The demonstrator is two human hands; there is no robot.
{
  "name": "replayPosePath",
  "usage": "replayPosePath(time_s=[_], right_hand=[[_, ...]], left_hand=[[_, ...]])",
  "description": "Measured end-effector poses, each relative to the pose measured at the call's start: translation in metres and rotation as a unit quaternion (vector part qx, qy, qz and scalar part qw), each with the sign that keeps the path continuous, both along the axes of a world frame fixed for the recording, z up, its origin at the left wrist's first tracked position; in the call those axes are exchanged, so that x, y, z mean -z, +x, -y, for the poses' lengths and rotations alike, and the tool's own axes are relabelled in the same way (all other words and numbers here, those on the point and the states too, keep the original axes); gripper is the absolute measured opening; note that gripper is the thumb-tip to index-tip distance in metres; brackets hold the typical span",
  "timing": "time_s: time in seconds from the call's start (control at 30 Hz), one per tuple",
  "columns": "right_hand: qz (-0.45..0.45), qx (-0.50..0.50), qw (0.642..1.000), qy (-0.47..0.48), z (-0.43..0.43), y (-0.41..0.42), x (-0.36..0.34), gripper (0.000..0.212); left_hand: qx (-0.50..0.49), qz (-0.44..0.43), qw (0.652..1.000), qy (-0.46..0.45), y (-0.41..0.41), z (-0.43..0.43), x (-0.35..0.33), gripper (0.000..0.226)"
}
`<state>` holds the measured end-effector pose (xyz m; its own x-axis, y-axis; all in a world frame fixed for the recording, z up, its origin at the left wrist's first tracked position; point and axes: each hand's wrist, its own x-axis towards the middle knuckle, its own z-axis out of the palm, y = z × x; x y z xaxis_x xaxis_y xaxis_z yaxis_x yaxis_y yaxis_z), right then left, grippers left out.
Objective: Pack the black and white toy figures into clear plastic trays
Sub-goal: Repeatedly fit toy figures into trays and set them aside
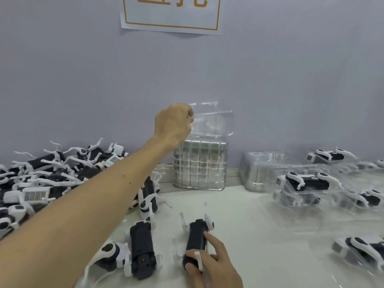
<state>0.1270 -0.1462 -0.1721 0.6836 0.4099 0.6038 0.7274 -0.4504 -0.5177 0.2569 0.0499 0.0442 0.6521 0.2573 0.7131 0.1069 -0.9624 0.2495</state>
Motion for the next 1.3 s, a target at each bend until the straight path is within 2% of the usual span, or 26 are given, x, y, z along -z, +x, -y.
replayPosePath(time_s=[0.07, 0.1, 0.23, 0.33, 0.47, 0.57, 0.7, 0.8, 0.9, 0.93, 1.0, 1.03, 1.07, 1.13, 1.17, 1.2, 1.23, 1.3], right_hand=[[-0.026, -0.013, 0.999, 0.039, 0.001, -0.004, 0.001, 0.022], [-0.059, -0.012, 0.996, 0.065, 0.003, -0.006, 0.002, 0.022], [-0.181, 0.009, 0.971, 0.157, 0.010, -0.009, -0.002, 0.043], [-0.255, 0.023, 0.945, 0.202, 0.021, -0.008, -0.013, 0.030], [-0.330, 0.065, 0.908, 0.250, 0.036, -0.003, -0.022, 0.020], [-0.315, 0.089, 0.912, 0.246, 0.041, 0.001, -0.025, 0.015], [-0.294, 0.096, 0.930, 0.201, 0.041, 0.000, -0.022, 0.022], [-0.263, 0.117, 0.950, 0.121, 0.037, -0.006, -0.023, 0.039], [-0.101, 0.136, 0.983, 0.065, 0.034, -0.023, -0.039, 0.070], [-0.039, 0.101, 0.990, 0.087, 0.033, -0.031, -0.049, 0.068], [0.006, -0.046, 0.991, 0.125, 0.034, -0.051, -0.067, 0.043], [0.000, -0.143, 0.985, 0.099, 0.035, -0.063, -0.074, 0.028], [-0.024, -0.227, 0.973, 0.033, 0.033, -0.075, -0.078, 0.019], [-0.049, -0.294, 0.940, -0.164, 0.026, -0.093, -0.076, 0.032], [-0.039, -0.296, 0.925, -0.236, 0.024, -0.098, -0.071, 0.037], [-0.023, -0.291, 0.920, -0.260, 0.022, -0.100, -0.066, 0.037], [-0.021, -0.289, 0.926, -0.243, 0.022, -0.100, -0.064, 0.031], [-0.045, -0.282, 0.948, -0.142, 0.024, -0.099, -0.070, 0.016]], left_hand=[[0.033, 0.022, 0.999, -0.013, -0.034, 0.008, -0.003, 0.013], [0.048, 0.033, 0.998, -0.004, -0.055, 0.013, -0.002, 0.014], [0.097, 0.104, 0.989, 0.049, -0.166, 0.030, 0.028, 0.016], [0.134, 0.133, 0.980, 0.060, -0.253, 0.041, 0.066, 0.021], [0.140, 0.116, 0.982, 0.047, -0.337, 0.042, 0.118, 0.020], [0.148, 0.066, 0.986, 0.029, -0.372, 0.044, 0.146, 0.019], [0.151, 0.021, 0.987, -0.051, -0.390, 0.039, 0.178, 0.020], [0.090, 0.000, 0.978, -0.187, -0.394, 0.034, 0.187, 0.040], [-0.001, -0.025, 0.934, -0.355, -0.397, 0.029, 0.193, 0.056], [-0.024, -0.056, 0.928, -0.368, -0.397, 0.027, 0.194, 0.057], [-0.059, -0.143, 0.926, -0.344, -0.396, 0.029, 0.192, 0.059], [-0.072, -0.170, 0.926, -0.330, -0.395, 0.030, 0.191, 0.060], [-0.079, -0.184, 0.924, -0.327, -0.394, 0.031, 0.191, 0.062], [-0.052, -0.170, 0.913, -0.367, -0.393, 0.035, 0.187, 0.067], [-0.019, -0.143, 0.892, -0.429, -0.393, 0.038, 0.185, 0.068], [0.010, -0.110, 0.861, -0.497, -0.392, 0.043, 0.181, 0.065], [0.022, -0.066, 0.834, -0.548, -0.393, 0.045, 0.177, 0.061], [0.018, 0.042, 0.797, -0.602, -0.392, 0.043, 0.176, 0.057]])
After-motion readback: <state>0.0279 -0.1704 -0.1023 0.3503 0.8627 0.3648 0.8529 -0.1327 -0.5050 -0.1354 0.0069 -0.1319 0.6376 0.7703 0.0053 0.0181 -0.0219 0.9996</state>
